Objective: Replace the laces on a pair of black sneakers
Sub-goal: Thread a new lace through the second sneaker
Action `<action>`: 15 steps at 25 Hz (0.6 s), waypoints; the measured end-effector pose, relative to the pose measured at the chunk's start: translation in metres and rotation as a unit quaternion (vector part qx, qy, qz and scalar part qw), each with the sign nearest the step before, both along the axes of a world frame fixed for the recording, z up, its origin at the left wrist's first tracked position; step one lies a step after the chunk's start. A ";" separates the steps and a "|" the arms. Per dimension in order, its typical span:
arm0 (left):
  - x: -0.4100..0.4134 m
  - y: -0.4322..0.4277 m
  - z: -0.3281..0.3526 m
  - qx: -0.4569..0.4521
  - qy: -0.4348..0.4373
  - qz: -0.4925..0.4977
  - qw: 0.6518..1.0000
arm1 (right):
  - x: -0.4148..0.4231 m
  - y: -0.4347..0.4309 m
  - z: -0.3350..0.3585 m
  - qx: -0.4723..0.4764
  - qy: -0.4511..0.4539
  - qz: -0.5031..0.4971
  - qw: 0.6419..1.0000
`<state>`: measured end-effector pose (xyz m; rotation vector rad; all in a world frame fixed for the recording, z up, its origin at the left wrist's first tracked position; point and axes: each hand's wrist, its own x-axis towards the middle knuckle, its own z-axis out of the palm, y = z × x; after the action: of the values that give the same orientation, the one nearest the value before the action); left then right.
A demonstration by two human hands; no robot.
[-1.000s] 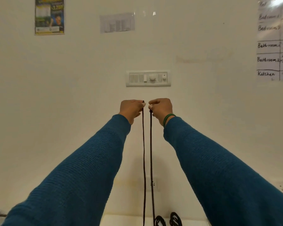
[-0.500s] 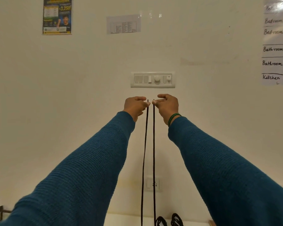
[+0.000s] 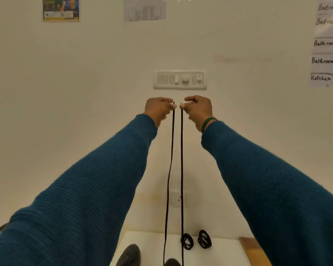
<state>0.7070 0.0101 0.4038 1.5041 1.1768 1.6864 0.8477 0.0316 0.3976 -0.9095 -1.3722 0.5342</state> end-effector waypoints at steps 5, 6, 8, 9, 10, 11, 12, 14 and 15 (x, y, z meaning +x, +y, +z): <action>-0.011 -0.008 -0.062 -0.047 -0.057 -0.006 0.997 | 0.017 -0.003 -0.075 -0.054 -0.083 -0.027 0.995; -0.016 -0.007 -0.082 -0.059 -0.066 -0.006 0.996 | 0.022 -0.003 -0.100 -0.075 -0.106 -0.027 0.991; -0.026 -0.005 -0.127 -0.072 -0.045 0.013 0.996 | 0.031 -0.004 -0.154 -0.112 -0.143 -0.015 0.983; -0.032 -0.004 -0.155 -0.078 -0.016 0.028 0.996 | 0.035 -0.004 -0.185 -0.129 -0.155 -0.011 0.979; -0.036 -0.004 -0.185 -0.089 0.013 0.035 0.995 | 0.038 -0.004 -0.218 -0.145 -0.161 -0.008 0.976; -0.039 -0.004 -0.220 -0.110 0.033 0.031 0.993 | 0.039 -0.005 -0.253 -0.169 -0.165 -0.008 0.972; -0.040 -0.005 -0.257 -0.139 0.048 0.018 0.989 | 0.039 -0.007 -0.288 -0.195 -0.168 -0.008 0.966; -0.037 -0.011 -0.332 -0.210 0.063 -0.013 0.976 | 0.038 -0.014 -0.356 -0.253 -0.178 -0.011 0.951; -0.035 -0.015 -0.366 -0.249 0.061 -0.030 0.966 | 0.037 -0.017 -0.386 -0.278 -0.187 -0.018 0.942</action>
<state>0.6723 -0.0052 0.0380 1.3170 1.4696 1.1512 0.8848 0.0148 0.0121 -1.5536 -1.5682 0.7693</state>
